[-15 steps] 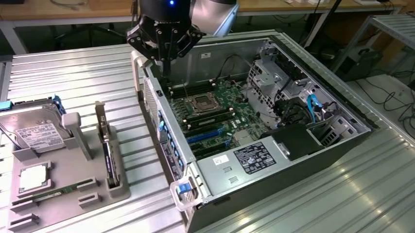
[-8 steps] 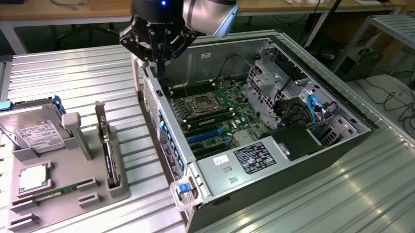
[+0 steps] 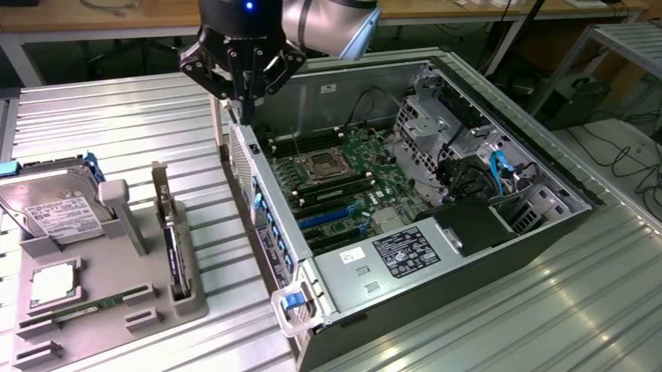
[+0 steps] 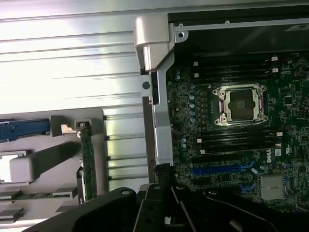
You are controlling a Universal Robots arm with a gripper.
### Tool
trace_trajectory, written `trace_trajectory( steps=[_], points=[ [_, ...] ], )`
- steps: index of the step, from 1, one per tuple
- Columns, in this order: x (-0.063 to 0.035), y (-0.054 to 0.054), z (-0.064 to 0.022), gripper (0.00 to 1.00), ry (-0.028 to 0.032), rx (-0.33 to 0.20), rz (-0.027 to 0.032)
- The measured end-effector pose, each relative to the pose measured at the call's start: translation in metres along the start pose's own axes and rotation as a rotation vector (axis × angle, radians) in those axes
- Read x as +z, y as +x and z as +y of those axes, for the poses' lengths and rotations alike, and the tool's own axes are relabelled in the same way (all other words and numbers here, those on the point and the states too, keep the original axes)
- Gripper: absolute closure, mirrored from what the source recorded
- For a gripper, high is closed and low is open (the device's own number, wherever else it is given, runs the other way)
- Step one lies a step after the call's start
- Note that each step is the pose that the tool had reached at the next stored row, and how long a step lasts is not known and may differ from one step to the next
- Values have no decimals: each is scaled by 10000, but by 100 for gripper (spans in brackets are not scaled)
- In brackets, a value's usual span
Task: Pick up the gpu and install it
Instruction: 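Reach for the gpu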
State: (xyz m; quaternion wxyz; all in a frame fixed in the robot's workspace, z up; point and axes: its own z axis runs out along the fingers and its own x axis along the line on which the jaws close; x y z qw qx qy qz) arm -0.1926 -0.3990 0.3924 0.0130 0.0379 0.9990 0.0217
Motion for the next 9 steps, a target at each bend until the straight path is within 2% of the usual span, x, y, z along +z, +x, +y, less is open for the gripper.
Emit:
trace_trajectory(
  steps=[9],
  points=[
    [-1, 124, -10, 89, 0, 1, 1]
  ],
)
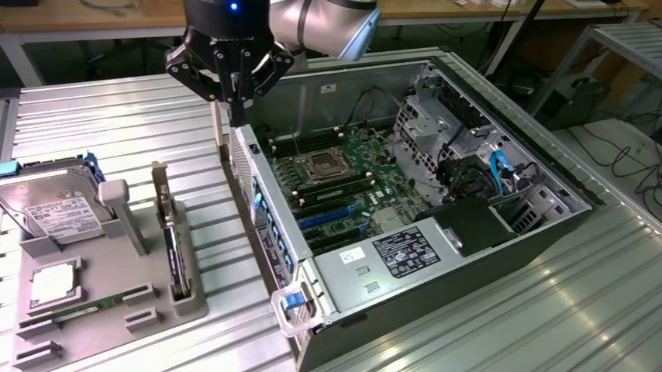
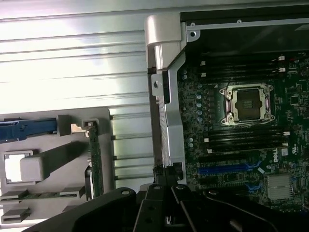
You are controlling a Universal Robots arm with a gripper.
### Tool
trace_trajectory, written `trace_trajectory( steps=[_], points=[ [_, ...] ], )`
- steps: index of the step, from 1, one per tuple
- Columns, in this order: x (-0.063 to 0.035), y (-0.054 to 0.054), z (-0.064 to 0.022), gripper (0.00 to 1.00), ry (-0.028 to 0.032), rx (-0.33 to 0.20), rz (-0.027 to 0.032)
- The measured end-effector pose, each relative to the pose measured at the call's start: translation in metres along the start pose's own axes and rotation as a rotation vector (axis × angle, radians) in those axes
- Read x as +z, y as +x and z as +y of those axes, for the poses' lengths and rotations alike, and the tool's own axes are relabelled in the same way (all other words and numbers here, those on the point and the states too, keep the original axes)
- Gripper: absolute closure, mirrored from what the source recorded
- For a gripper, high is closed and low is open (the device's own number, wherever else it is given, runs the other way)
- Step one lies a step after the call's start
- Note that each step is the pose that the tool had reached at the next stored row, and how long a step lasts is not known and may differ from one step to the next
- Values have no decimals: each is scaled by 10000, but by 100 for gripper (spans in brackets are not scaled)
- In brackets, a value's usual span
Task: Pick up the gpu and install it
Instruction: 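Reach for the gpu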
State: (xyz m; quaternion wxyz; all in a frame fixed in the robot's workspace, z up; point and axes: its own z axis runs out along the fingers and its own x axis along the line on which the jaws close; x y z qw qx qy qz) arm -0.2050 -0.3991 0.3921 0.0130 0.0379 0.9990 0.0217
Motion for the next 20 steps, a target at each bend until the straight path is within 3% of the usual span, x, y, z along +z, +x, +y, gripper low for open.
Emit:
trace_trajectory(
  steps=[20],
  points=[
    [0, 236, -20, 89, 0, 0, 0]
  ],
)
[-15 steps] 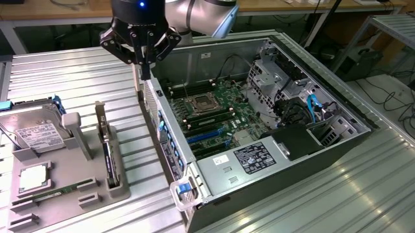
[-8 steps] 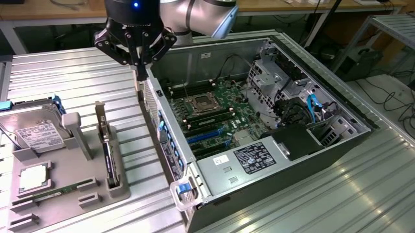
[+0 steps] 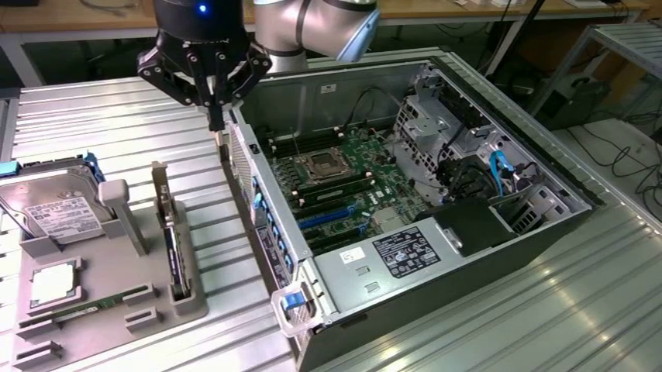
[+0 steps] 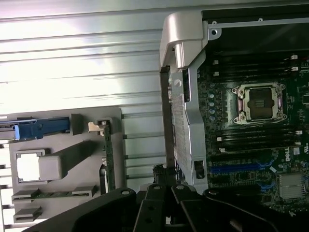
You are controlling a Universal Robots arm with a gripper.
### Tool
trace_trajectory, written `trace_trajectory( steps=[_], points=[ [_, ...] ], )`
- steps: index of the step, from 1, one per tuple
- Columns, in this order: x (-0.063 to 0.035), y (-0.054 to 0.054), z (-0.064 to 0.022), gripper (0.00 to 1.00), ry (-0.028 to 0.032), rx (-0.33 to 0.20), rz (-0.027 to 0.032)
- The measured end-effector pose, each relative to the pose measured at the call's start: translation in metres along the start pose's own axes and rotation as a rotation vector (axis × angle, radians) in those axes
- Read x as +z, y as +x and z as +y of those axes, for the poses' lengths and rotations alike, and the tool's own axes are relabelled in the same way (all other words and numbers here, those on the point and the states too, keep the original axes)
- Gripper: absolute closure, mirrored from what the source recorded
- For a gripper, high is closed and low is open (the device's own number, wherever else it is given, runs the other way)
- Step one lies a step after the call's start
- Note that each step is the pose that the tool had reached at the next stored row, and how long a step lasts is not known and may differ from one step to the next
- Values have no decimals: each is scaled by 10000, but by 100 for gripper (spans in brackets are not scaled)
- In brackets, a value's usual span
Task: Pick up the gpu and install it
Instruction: 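Reach for the gpu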
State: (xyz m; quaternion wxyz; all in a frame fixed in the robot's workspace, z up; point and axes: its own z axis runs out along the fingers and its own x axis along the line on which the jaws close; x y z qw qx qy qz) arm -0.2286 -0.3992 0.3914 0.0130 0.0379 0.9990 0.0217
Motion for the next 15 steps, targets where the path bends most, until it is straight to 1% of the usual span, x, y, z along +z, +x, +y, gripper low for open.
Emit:
trace_trajectory(
  steps=[7, 15],
  points=[
    [2, 108, -11, 89, 0, -1, 1],
    [3, 325, -47, 89, -1, -3, 0]
  ],
)
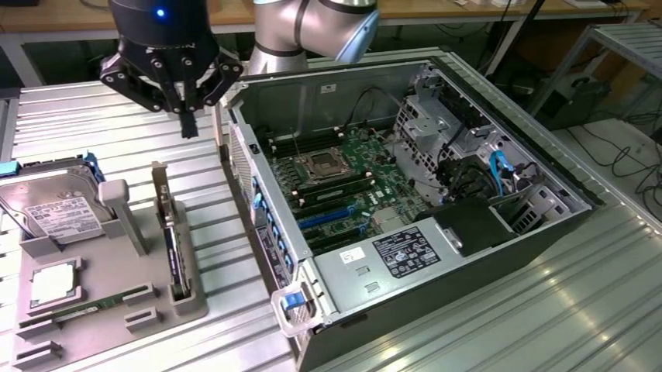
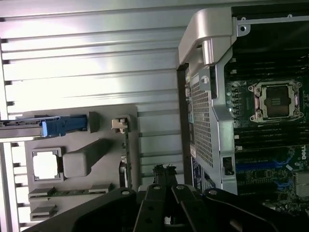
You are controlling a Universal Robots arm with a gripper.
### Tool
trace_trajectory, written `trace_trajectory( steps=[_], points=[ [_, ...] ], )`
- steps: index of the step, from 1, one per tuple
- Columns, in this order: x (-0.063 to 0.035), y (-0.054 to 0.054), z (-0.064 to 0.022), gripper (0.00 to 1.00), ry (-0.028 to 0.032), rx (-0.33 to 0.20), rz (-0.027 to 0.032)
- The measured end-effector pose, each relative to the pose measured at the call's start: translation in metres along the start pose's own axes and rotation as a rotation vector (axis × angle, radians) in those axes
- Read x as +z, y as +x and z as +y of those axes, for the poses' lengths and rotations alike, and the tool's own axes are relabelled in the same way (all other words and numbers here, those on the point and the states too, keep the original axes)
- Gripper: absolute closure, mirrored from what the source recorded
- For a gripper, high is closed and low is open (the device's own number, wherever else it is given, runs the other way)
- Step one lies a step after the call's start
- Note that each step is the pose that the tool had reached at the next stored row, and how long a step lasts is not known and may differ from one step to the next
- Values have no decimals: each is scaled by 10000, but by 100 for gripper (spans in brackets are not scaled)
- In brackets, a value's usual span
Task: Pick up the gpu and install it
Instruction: 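Reach for the gpu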
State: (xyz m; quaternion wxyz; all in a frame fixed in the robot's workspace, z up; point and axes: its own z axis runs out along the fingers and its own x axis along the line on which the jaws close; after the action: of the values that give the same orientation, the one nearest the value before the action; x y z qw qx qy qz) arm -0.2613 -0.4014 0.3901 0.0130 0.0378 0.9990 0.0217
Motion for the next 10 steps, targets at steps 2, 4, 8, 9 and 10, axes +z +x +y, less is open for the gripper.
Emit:
trace_trajectory(
  steps=[2, 4, 8, 9, 10],
  points=[
    [-1, 74, -15, 89, 1, -1, 0],
    [-3, 142, -30, 89, 1, -3, 1],
    [-3, 263, -69, 89, 0, -10, 0],
    [-3, 287, -79, 89, 0, -12, 1],
    [-4, 309, -92, 89, 1, -15, 1]
  ],
)
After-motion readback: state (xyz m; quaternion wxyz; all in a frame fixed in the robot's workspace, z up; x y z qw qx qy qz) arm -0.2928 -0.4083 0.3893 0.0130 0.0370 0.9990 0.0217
